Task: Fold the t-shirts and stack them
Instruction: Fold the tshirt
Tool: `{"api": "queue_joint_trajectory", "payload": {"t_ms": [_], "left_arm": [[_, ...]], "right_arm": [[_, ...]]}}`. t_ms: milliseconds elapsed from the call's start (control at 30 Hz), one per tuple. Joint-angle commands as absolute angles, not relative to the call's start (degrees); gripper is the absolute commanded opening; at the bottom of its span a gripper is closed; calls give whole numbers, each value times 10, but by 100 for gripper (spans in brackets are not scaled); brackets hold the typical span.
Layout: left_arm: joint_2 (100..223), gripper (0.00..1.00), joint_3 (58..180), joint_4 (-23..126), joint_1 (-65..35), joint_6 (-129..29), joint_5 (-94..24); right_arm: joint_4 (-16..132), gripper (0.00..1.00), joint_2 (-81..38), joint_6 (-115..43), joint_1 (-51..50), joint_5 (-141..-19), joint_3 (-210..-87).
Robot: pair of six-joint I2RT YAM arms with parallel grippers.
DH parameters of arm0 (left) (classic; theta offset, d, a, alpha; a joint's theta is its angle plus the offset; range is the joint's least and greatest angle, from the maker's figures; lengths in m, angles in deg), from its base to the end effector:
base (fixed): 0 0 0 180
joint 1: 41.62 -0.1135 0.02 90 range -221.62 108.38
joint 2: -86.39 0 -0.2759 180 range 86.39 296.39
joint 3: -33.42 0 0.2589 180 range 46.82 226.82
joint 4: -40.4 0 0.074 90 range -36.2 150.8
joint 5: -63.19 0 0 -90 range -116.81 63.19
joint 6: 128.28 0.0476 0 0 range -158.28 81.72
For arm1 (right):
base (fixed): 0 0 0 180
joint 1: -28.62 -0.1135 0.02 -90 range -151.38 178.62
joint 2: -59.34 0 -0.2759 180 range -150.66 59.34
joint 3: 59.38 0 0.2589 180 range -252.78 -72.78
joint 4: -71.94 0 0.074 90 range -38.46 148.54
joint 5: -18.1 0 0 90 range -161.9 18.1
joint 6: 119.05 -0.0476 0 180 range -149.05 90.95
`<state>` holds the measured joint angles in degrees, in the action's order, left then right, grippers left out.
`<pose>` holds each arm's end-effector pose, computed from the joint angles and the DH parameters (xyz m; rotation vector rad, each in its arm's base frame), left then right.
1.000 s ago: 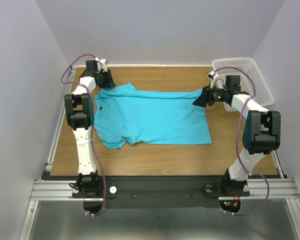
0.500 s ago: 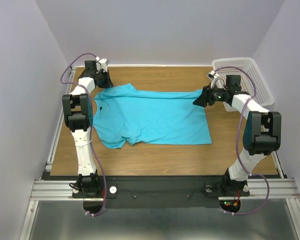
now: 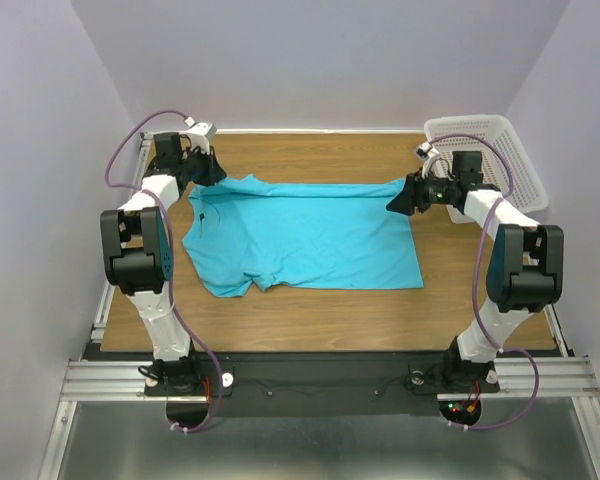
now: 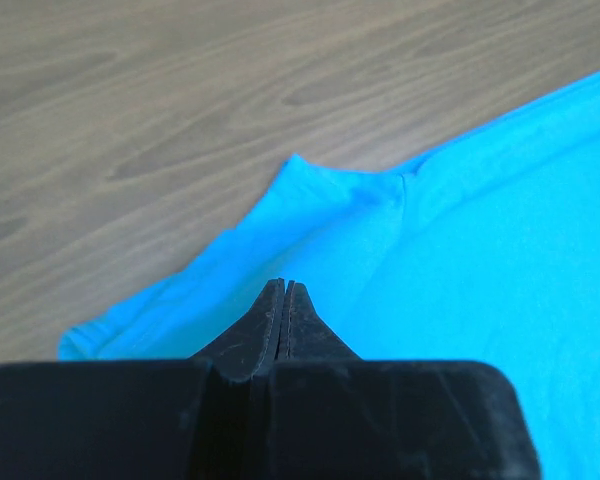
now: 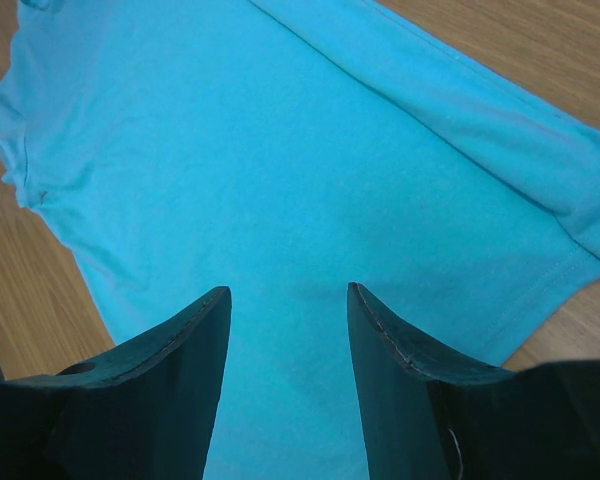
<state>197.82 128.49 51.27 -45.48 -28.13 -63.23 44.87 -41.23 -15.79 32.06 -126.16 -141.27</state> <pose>0.4699 0.0034 0.2460 0.4955 1.9170 -0.4894 0.3885 0.0154 0.2289 -0.6134 2.0475 0.9372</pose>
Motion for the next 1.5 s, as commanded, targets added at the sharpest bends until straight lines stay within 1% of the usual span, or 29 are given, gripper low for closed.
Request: {"api": "queue_joint_trajectory", "payload": {"t_ms": [0, 100, 200, 267, 300, 400, 433, 467, 500, 533, 567, 600, 667, 700, 733, 800, 833, 867, 933, 967, 1100, 1133, 1300, 1467], "left_arm": [[1936, 0, 1225, 462, -456, -261, -665], [1927, 1, 1207, 461, -456, -263, -662], [1926, 6, 1193, 466, -456, -265, -648], [1928, 14, 1186, 474, -456, -268, -637], [1930, 20, 1185, 485, -456, -270, -630], [1920, 25, 1178, 495, -456, -276, -593], [1912, 29, 1165, 489, -456, -278, -576], [1886, 30, 1155, 478, -456, -283, -550], [1869, 36, 1144, 468, -456, -285, -539], [1851, 45, 1134, 446, -456, -285, -532], [1817, 48, 1117, 437, -456, -286, -520], [1801, 62, 1108, 427, -456, -287, -519], [1763, 74, 1082, 389, -456, -308, -515], [1756, 84, 1075, 372, -456, -318, -513], [1755, 86, 1071, 344, -455, -331, -517], [1790, 87, 1103, 348, -455, -366, -546], [1813, 87, 1126, 384, -455, -377, -556], [1863, 87, 1182, 408, -451, -381, -572], [1910, 81, 1252, 455, -444, -401, -584], [1947, 80, 1270, 467, -435, -401, -584], [2016, 80, 1342, 516, -418, -393, -566], [2028, 80, 1364, 522, -401, -390, -561], [2085, 79, 1402, 537, -379, -356, -539], [2107, 79, 1421, 537, -371, -342, -512]], "right_arm": [[455, 56, -380, -153, 328, -1266, -1412], [455, 56, -379, -153, 328, -1266, -1412], [455, 56, -377, -152, 329, -1267, -1411], [455, 56, -376, -151, 330, -1266, -1410], [455, 56, -375, -150, 330, -1266, -1409], [456, 56, -377, -149, 330, -1266, -1410], [456, 56, -377, -148, 331, -1266, -1410], [455, 56, -378, -148, 331, -1267, -1409], [455, 56, -379, -148, 331, -1266, -1409], [455, 56, -378, -146, 331, -1266, -1408], [455, 56, -378, -146, 331, -1266, -1408], [455, 56, -378, -145, 331, -1266, -1408], [456, 56, -380, -145, 331, -1266, -1408], [456, 56, -380, -145, 332, -1265, -1408], [456, 56, -381, -145, 332, -1265, -1408], [456, 56, -382, -145, 332, -1266, -1406], [456, 56, -383, -144, 332, -1265, -1405], [456, 56, -383, -145, 332, -1265, -1405], [455, 56, -385, -144, 332, -1264, -1405], [455, 56, -384, -144, 332, -1264, -1404], [456, 56, -385, -143, 334, -1262, -1402], [455, 56, -386, -143, 333, -1262, -1401], [455, 56, -392, -142, 334, -1265, -1400], [455, 56, -394, -141, 335, -1265, -1398]]}}
